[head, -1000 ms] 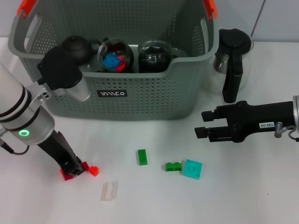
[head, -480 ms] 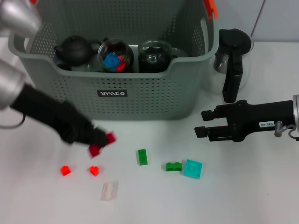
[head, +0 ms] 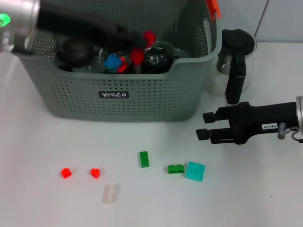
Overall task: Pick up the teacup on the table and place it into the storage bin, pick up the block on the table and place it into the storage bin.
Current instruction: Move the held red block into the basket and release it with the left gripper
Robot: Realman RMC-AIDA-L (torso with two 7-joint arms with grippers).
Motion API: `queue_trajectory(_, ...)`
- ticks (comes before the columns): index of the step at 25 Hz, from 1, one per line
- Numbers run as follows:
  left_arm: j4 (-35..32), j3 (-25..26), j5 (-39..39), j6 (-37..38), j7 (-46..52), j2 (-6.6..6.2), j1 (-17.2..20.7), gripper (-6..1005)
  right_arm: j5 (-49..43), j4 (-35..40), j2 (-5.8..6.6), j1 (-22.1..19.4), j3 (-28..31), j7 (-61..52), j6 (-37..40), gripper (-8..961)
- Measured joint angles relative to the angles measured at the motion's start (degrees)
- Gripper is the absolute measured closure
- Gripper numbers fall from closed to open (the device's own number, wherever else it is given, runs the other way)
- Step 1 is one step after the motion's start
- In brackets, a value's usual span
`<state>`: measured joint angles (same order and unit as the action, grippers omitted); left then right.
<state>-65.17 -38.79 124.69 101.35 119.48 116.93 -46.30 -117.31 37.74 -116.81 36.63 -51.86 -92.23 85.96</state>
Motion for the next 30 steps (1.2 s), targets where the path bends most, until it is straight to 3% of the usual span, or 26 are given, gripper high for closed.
queue_trajectory(7,5.9,-9.8,5.3,-25.9,4.8,0.03,-0.9,817,0.2,0.0,0.01,0.1,0.1,-0.2,0.1,309)
queue_trajectory(14,15.5,-14.0,14.0,-40.2,4.7,0.31,-2.9,818,0.2,0.1,0.08,0.2,0.7,-0.2,0.1,309)
queue_trajectory(18,17.1,-16.6,15.9,-44.4,4.6,0.92,-3.0,818,0.2,0.2,0.09,0.1,0.7,-0.2,0.0,309)
queue_trajectory(27,17.1,-17.7,18.4,-44.2,8.3,1.04,-3.8,816,0.2,0.1,0.16,-0.1,1.5,-0.1,-0.1,310)
queue_trajectory(30,13.7,-17.1,17.7,-42.1,9.7,1.15,-3.0,734,0.2,0.1,0.17,-0.1,1.5,-0.1,0.0,310)
